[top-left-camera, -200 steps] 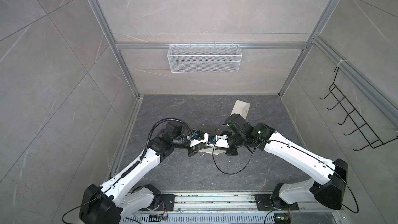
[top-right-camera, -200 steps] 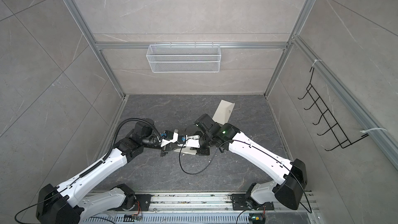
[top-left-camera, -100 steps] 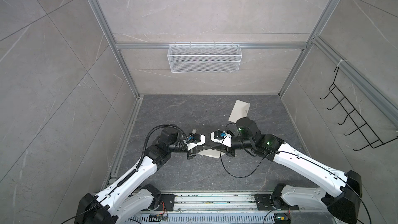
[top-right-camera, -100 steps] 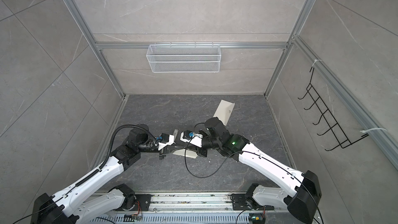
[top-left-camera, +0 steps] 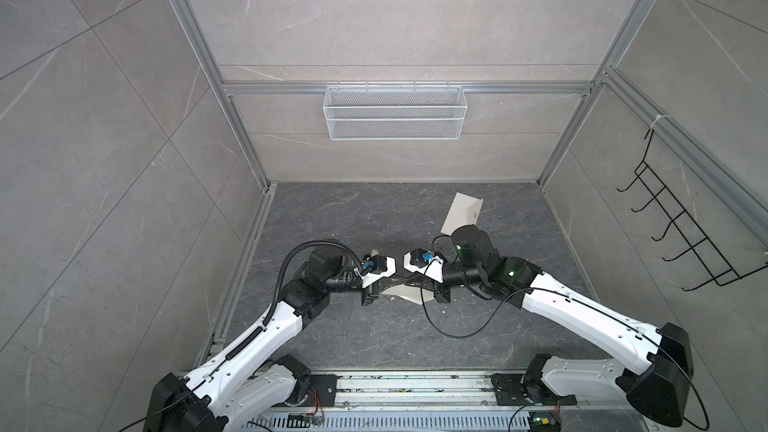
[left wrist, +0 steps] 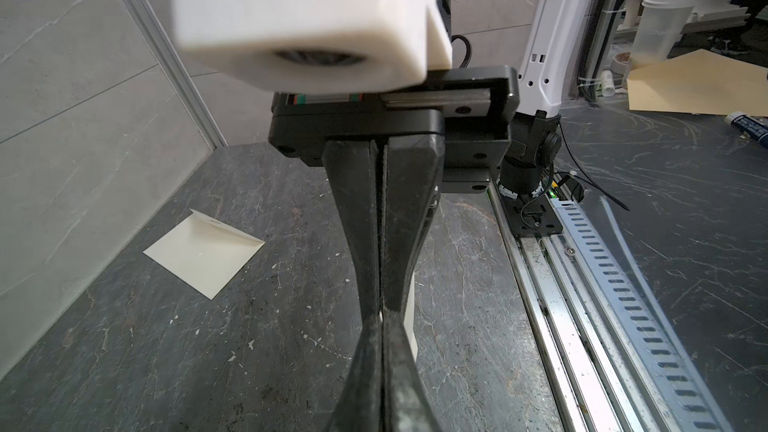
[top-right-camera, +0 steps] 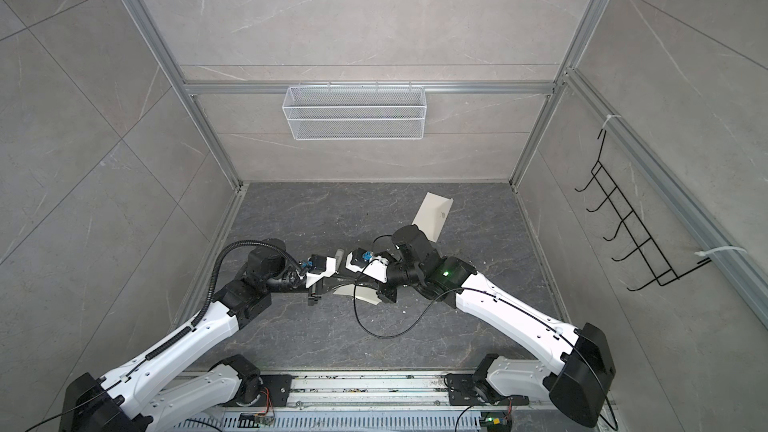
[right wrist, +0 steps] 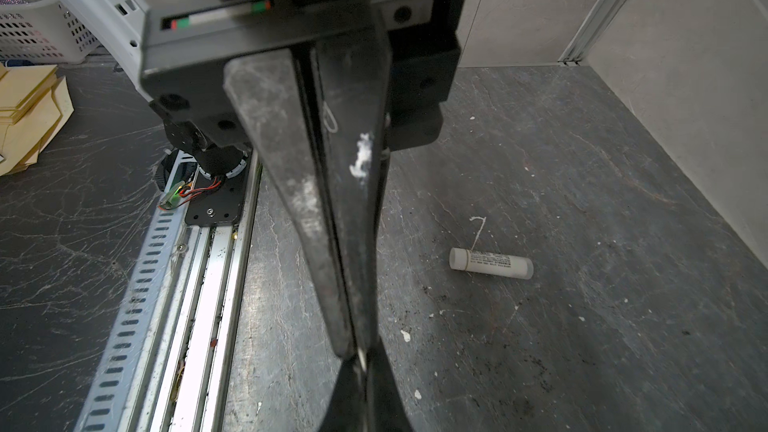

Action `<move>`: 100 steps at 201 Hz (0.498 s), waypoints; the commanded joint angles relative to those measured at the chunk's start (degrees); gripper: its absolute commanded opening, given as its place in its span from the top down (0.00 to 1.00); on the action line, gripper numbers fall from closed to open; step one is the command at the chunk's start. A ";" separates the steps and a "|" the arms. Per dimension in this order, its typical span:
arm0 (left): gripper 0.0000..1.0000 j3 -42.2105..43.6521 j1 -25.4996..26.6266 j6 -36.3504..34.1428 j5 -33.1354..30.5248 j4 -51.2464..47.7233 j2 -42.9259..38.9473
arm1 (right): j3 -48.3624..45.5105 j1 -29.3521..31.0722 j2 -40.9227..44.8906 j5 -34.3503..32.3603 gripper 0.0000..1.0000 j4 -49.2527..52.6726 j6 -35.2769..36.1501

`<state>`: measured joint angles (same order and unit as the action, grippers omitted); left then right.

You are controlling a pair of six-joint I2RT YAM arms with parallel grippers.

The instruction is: Place the letter into the envelope and seal it

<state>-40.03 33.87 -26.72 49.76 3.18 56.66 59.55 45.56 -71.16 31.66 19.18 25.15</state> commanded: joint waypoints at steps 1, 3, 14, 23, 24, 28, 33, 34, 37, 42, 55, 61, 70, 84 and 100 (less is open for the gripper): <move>1.00 -0.44 0.10 0.44 -0.64 1.75 -1.47 | -0.73 -1.87 1.96 -0.21 0.95 1.25 0.52; 1.00 -0.41 0.11 0.37 -0.70 1.74 -1.47 | -0.74 -1.99 2.02 -0.20 0.95 1.33 0.59; 1.00 -0.40 0.10 0.27 -1.23 1.74 -1.71 | -1.01 -2.70 2.51 0.26 0.94 1.98 0.76; 1.00 -0.40 0.10 0.18 -1.72 1.74 -1.92 | -1.26 -3.34 2.97 0.57 0.93 2.50 0.86; 1.00 -0.40 0.08 0.13 -1.74 1.65 -1.96 | -1.27 -3.44 3.01 0.58 0.93 2.56 0.82; 1.00 -0.40 0.14 0.03 -1.93 1.58 -2.07 | -1.40 -3.57 3.14 0.73 0.93 2.78 0.99; 1.00 -0.32 0.09 0.00 -2.05 1.48 -2.10 | -1.53 -3.80 3.35 0.91 0.93 3.07 0.99; 1.00 -0.40 0.08 0.00 -2.09 1.48 -2.13 | -1.54 -3.89 3.42 0.93 0.93 3.11 0.97; 1.00 -0.32 0.06 -0.08 -2.12 1.51 -2.22 | -1.60 -4.10 3.52 0.95 0.92 3.21 0.99; 1.00 -0.34 0.06 -0.16 -2.29 1.45 -2.29 | -1.77 -4.28 3.68 1.10 0.92 3.46 1.03; 1.00 -0.31 0.06 -0.17 -2.72 1.39 -2.41 | -1.97 -4.93 3.99 1.56 0.92 4.15 1.13; 1.00 -0.31 0.06 -0.17 -2.83 1.38 -2.46 | -2.14 -5.14 4.10 1.56 0.92 4.35 1.20; 1.00 -0.31 0.05 -0.26 -3.13 1.26 -2.57 | -2.29 -5.43 4.26 1.89 0.93 4.76 1.37; 1.00 -0.23 0.05 -0.26 -3.73 1.22 -2.91 | -2.59 -5.95 4.49 2.15 0.94 5.29 1.65; 1.00 -0.23 -0.04 -0.35 -4.44 1.12 -3.41 | -3.01 -6.40 4.66 2.16 0.95 5.98 2.08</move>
<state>-40.03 34.13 -26.79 46.26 4.25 55.24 58.08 40.34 -67.68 33.93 21.63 25.93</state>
